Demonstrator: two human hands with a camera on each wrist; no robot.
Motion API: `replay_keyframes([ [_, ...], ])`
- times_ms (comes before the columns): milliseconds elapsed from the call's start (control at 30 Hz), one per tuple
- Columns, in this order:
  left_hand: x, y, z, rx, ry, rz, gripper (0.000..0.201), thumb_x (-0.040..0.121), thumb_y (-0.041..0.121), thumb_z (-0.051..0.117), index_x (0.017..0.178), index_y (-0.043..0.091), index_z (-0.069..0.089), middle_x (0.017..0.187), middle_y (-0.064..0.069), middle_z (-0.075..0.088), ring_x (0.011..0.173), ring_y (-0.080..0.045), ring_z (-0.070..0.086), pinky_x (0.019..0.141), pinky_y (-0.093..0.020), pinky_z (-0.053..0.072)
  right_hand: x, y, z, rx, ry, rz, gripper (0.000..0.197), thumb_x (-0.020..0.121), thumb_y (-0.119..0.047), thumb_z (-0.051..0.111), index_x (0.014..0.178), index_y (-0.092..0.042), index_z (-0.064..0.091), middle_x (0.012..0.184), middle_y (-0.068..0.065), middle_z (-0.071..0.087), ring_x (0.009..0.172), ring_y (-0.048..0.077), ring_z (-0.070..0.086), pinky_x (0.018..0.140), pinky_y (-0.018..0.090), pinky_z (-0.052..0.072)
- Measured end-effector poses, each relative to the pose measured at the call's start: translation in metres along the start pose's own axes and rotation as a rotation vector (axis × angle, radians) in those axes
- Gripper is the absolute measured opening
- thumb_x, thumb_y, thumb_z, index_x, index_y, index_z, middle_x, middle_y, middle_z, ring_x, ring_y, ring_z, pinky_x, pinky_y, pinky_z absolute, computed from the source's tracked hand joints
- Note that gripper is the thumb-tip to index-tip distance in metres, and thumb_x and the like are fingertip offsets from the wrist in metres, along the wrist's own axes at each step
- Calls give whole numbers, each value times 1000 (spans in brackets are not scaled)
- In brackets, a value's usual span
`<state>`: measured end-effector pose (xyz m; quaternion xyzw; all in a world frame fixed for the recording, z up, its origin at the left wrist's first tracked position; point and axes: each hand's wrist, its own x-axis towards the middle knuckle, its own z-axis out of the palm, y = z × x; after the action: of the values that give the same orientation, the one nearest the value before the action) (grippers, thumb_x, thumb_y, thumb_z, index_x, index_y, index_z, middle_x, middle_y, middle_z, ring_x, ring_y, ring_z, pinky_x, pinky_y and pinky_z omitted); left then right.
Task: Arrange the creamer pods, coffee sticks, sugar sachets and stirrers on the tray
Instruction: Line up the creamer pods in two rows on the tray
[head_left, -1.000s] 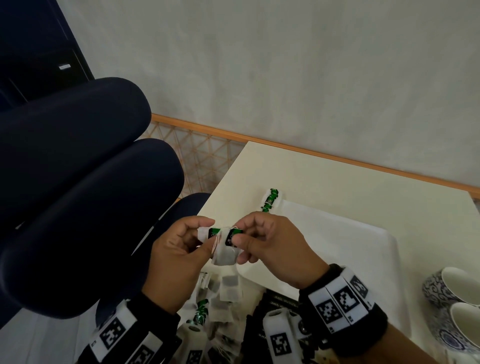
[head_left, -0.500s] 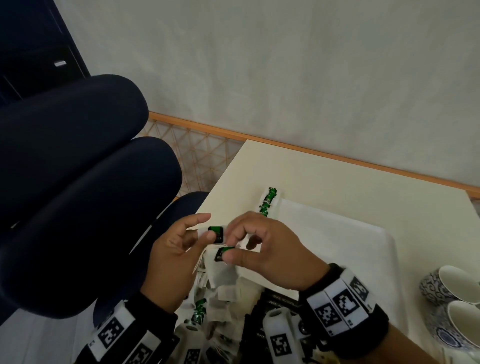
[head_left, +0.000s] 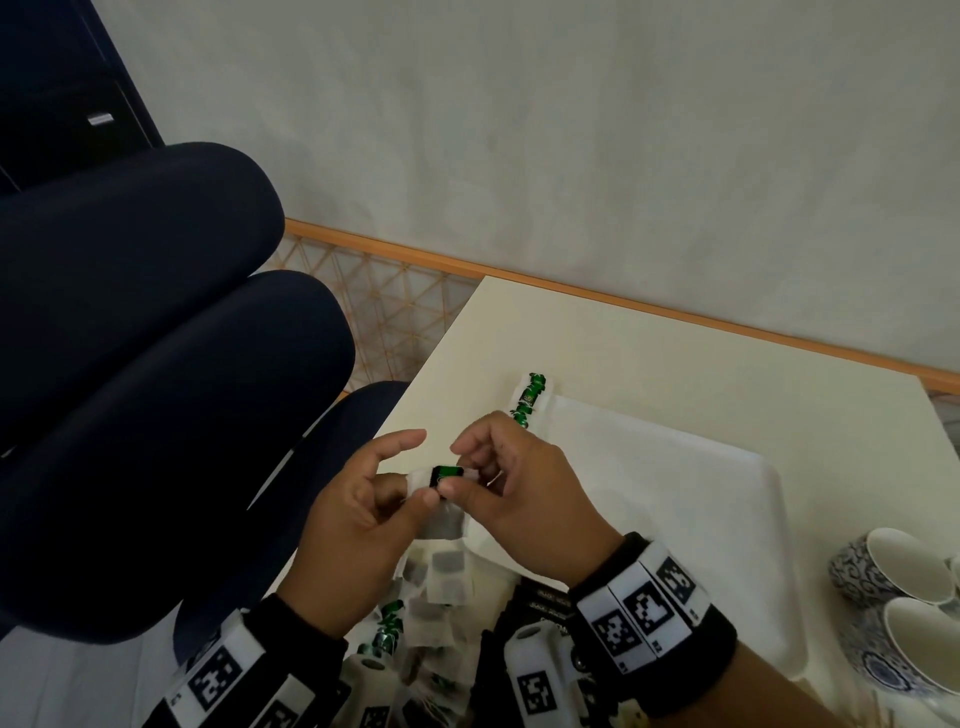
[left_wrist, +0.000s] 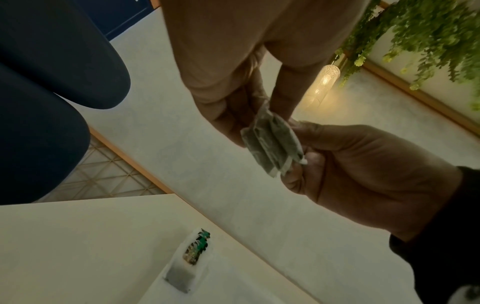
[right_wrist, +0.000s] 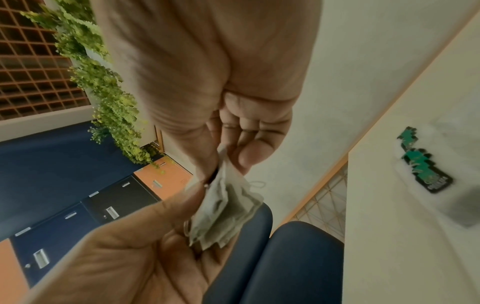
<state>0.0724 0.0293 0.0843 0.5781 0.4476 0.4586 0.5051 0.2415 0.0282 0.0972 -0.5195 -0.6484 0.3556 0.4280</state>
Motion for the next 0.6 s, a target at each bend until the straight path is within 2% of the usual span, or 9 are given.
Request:
replay_keyframes([
  [33, 1, -2, 0, 14, 9, 1, 39, 83, 20, 73, 116, 34, 58, 48, 5, 47, 50, -12, 45, 59, -30, 45, 0, 3, 0, -4, -22, 27, 23, 81, -23, 76, 98, -20, 61, 75, -12, 58, 67, 0, 55, 63, 12, 43],
  [67, 1, -3, 0, 17, 8, -2, 38, 82, 27, 73, 115, 37, 59, 52, 1, 56, 55, -18, 54, 66, -36, 50, 0, 6, 0, -37, -53, 48, 25, 80, -28, 76, 99, -20, 61, 75, -12, 58, 67, -1, 54, 63, 13, 42],
  [100, 2, -5, -1, 10, 4, -11, 39, 79, 33, 72, 115, 40, 59, 62, -5, 66, 65, -24, 64, 75, -41, 54, 0, 11, 1, -90, -91, 56, 24, 81, -32, 75, 96, -19, 62, 72, -12, 57, 64, 0, 52, 60, 14, 41],
  [167, 3, -9, -1, -23, 12, -46, 40, 81, 29, 75, 117, 38, 60, 83, -9, 75, 86, -23, 71, 88, -42, 53, 0, 22, 3, -153, -147, 68, 25, 83, -36, 72, 83, -13, 63, 65, -9, 54, 57, 3, 47, 56, 18, 37],
  [267, 6, -18, 1, -24, 7, -123, 48, 77, 19, 67, 122, 31, 59, 94, -6, 75, 100, -19, 69, 96, -43, 50, 0, 40, 6, -121, -150, 111, 33, 84, -34, 71, 72, -4, 61, 59, -3, 48, 53, 4, 41, 53, 19, 31],
  [367, 10, -32, 0, 4, -31, -200, 53, 80, 14, 67, 129, 31, 55, 88, -5, 75, 104, -18, 67, 99, -42, 49, 0, 56, 8, -107, -161, 162, 33, 83, -34, 72, 70, -4, 62, 55, -8, 45, 52, 4, 40, 53, 16, 30],
  [467, 11, -45, -4, 91, -47, -240, 55, 85, 12, 67, 127, 43, 51, 107, 6, 72, 111, -5, 62, 96, -36, 49, 2, 81, 8, -147, -174, 261, 28, 82, -33, 71, 66, -11, 62, 54, -9, 46, 52, 2, 42, 55, 15, 30],
  [533, 11, -51, -9, 141, -26, -251, 51, 86, 12, 67, 120, 47, 52, 112, 13, 69, 110, 1, 60, 95, -34, 49, 3, 102, 7, -245, -161, 333, 32, 82, -33, 69, 59, -17, 55, 55, -7, 45, 52, 4, 40, 55, 18, 31],
  [600, 10, -55, -15, 175, 4, -262, 45, 87, 12, 65, 115, 45, 54, 109, 13, 70, 106, 2, 61, 94, -31, 49, 4, 122, 6, -325, -128, 421, 39, 83, -34, 67, 55, -18, 45, 55, -5, 41, 52, 7, 36, 56, 23, 31],
])
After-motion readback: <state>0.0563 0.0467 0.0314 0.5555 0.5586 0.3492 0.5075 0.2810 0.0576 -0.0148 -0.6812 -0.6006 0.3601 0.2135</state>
